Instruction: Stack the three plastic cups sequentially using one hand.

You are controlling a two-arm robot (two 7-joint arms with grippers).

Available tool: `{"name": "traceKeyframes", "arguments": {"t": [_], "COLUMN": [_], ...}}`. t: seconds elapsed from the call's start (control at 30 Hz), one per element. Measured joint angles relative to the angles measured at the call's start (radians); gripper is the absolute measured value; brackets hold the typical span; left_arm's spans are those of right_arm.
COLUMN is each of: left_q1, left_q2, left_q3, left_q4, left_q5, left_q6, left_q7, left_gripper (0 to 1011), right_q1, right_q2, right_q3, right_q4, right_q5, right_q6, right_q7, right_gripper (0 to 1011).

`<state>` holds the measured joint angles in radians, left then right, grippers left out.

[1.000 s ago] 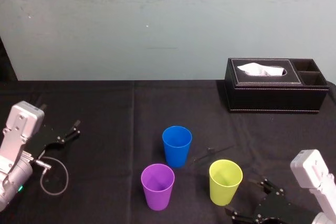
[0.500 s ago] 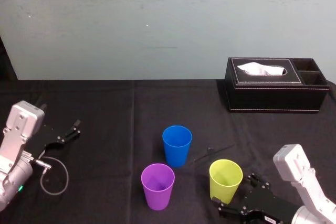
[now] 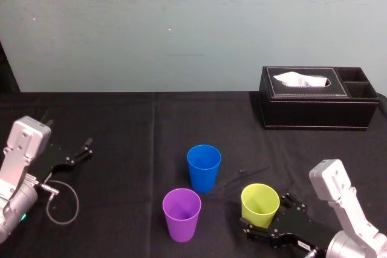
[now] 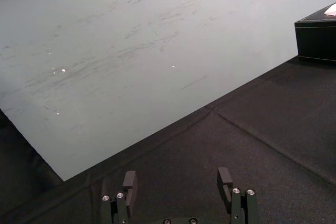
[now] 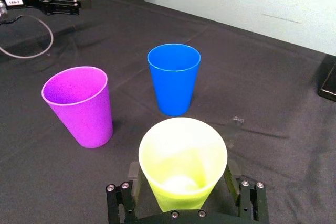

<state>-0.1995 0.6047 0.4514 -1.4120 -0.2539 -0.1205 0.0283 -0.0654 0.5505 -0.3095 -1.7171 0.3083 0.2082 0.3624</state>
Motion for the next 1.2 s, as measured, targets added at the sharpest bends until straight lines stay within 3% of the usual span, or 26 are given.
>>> {"name": "traceKeyframes", "arguments": {"t": [0.37,0.97,1.2], "left_q1": [0.000,0.000,0.000], "left_q2": [0.000,0.000,0.000], "left_q3": [0.000,0.000,0.000], "left_q4": [0.000,0.000,0.000], "left_q5": [0.000,0.000,0.000], "left_q6": [0.000,0.000,0.000], "left_q7": [0.000,0.000,0.000], "left_gripper": [1000,1000,1000], "right_q1": [0.017,0.015,0.014], "right_q2": [-0.019,-0.017,-0.016], "right_q3": [0.001,0.001,0.001], "right_q4": [0.017,0.014,0.014], "right_q5": [0.001,0.002,0.003], "right_q6": [0.005,0.005,0.005], "right_q7": [0.007,0.009,0.009], "right_gripper": [1003,1003,886]}}
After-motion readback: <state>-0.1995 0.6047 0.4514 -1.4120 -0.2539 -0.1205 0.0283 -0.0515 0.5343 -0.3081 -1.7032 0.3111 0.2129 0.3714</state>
